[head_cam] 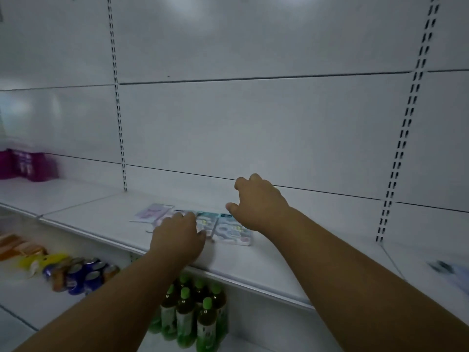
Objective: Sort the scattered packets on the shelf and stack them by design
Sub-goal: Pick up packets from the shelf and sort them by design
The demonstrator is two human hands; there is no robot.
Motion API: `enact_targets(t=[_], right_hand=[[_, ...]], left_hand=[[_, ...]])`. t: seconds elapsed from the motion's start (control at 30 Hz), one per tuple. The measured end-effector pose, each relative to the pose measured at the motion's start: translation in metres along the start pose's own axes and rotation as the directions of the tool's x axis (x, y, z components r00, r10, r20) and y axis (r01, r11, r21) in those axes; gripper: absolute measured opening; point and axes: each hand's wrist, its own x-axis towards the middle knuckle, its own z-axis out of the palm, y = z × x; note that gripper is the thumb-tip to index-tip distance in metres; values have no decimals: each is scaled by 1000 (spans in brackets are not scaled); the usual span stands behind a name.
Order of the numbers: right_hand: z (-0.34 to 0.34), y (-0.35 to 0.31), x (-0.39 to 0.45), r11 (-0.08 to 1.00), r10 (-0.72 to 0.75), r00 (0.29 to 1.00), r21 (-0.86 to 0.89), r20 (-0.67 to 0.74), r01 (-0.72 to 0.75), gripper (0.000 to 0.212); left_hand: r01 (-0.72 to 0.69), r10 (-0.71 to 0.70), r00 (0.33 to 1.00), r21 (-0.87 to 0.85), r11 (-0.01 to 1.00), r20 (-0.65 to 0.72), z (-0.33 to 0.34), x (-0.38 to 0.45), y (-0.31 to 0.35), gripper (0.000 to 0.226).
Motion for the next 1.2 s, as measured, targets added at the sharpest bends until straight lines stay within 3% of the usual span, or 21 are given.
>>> enact_targets(t=[0.17,0.43,0.53,0.63,0.7,0.77,0.83,0.93,1.0,1.03,1.1,1.17,1.2], right_hand=[[23,-32,48,1000,13,999,11,31,-13,46],[61,-59,71,980,194,981,-45,27,-193,47],[74,-71,76,964,259,966,-69,23,-257,45],[88,-85,78,938,345,939,41,3,-345,38],[98,-94,83,858,446,892,251,72,-449,46],[103,-104,89,611,534,813,559,232,-561,52],[100,-112,96,371,557,762,721,331,-585,43],[94,-118,105,335,626,733,758,265,-560,22],[93,-118,109,413,683,713,721,159,-556,18],[92,-117,111,462,700,707,692,100,-555,16],[91,-116,110,528,707,707,663,3,-530,23],[92,-118,108,571,702,709,649,-68,-503,31],[94,-118,108,587,698,710,642,-93,-493,30]], left_hand=[[137,-149,985,144,980,82,6,52,-40,63],[-91,55,963,127,988,262,13,96,-62,51],[-192,175,947,41,980,269,3,111,-72,37],[-219,219,957,-20,975,190,-11,120,-87,36],[-276,278,952,-29,961,128,-17,118,-96,32],[-412,409,909,30,911,78,-18,110,-100,23],[-562,563,826,50,825,-10,-13,101,-103,21],[-666,657,745,-170,726,-112,-1,101,-115,40],[-665,695,715,-381,642,-74,8,108,-126,44],[-653,696,715,-423,628,-70,12,112,-133,44],[-587,588,803,-306,749,-100,23,128,-147,46],[-345,345,939,-59,937,-15,28,145,-163,52],[-230,228,971,14,973,72,31,151,-170,57]])
